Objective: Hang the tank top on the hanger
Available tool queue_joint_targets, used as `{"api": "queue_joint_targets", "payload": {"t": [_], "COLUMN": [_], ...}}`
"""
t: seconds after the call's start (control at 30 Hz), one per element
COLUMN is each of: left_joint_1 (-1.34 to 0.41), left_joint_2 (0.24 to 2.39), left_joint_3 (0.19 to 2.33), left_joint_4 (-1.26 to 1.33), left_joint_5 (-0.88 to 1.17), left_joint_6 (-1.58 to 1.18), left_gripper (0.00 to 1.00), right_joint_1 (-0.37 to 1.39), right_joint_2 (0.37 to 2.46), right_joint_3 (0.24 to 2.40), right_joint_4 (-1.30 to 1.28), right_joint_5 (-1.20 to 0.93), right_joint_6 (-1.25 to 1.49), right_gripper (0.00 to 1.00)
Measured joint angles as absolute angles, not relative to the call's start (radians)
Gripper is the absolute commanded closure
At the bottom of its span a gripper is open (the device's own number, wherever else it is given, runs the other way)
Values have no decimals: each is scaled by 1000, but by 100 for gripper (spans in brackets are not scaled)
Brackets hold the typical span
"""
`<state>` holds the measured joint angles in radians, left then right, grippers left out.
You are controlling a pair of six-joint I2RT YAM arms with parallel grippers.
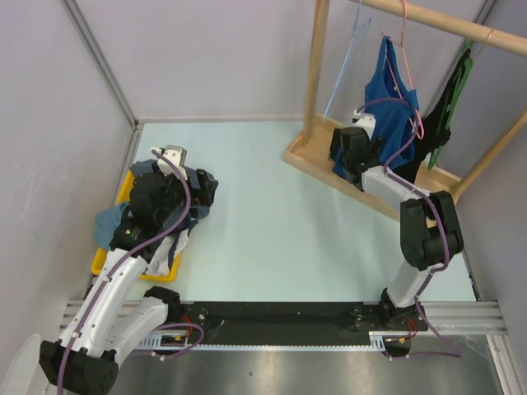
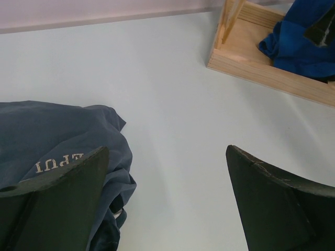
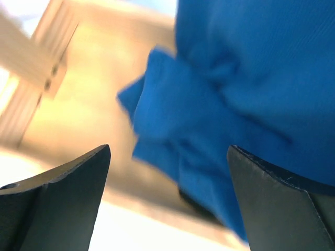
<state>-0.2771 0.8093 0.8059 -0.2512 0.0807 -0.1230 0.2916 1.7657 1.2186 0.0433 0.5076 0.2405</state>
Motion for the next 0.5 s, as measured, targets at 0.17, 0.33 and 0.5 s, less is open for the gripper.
{"api": "queue_joint_targets", "payload": {"t": [0.17, 0.33, 0.5], "left_joint_1": [-277, -277, -277], "left_joint_2": [808, 799, 778], "left_joint_3": [806, 806, 804], "left_joint_4": [-252, -253, -258], "left_joint_5": [81, 81, 80], "left_joint_6": [-123, -123, -129], "left_gripper": [0, 0, 1], "right_joint_1": [341, 466, 542], "right_joint_2": [1641, 1485, 1356], "right_joint_3": [1068, 905, 790], "right_joint_4": [87, 157, 170], "right_joint_5": [445, 395, 298], "right_joint_6": [201, 131, 103], "right_gripper": [0, 0, 1]}}
